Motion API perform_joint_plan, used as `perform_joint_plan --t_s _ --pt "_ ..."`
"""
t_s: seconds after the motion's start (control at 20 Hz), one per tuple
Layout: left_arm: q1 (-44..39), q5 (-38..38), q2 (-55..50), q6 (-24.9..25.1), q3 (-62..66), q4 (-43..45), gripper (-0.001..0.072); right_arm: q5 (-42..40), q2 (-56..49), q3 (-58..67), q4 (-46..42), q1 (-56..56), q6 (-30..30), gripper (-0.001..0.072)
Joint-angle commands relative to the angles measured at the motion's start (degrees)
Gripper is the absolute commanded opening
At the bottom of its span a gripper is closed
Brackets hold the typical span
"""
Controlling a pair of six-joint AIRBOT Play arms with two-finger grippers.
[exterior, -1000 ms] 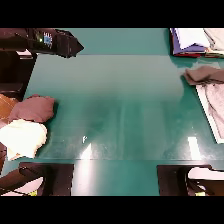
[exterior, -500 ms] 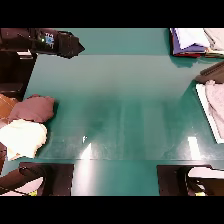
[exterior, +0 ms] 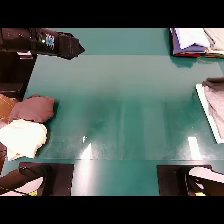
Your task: Fold the shirts.
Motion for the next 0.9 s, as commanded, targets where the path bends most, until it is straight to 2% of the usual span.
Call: perform_joint_plan --t_s 0.0,0.1,0.25,0.4,0.55,0.75,0.85 --pt "-0.04 -0.22 -0.04 0.96 0.0 0.02 0.0028 3.13 5.55 -12.48 -11.06 -3.76 0.22 0.0041" --pt "-0.04 -0.24 -0.04 2.1 0.0 0.0 0.0028 3.43 8.59 -20.22 -15.87 -5.95 0.79 0.0274" --pt "-0.04 -0.26 -0.04 2.14 0.0 0.02 0.0028 3.37 12.74 -28.7 -21.09 -9.99 2.05 0.0717" --pt "-0.04 -0.31 -0.04 3.19 0.0 0.0 0.0028 2.86 15.41 -29.42 -19.26 -13.2 2.93 0.072" --pt "-0.04 -0.2 -0.04 3.19 0.0 -0.22 0.0028 1.22 17.16 -26.1 -11.47 -10.71 2.91 0.0717" --pt "-0.04 0.44 -0.04 3.15 0.0 0.15 0.0028 1.27 18.78 -22.36 1.53 3.26 2.91 0.0715" --pt "-0.04 0.2 -0.04 3.15 0.0 0.85 0.0028 1.22 19.02 -20.74 2.03 13.94 2.91 0.071"
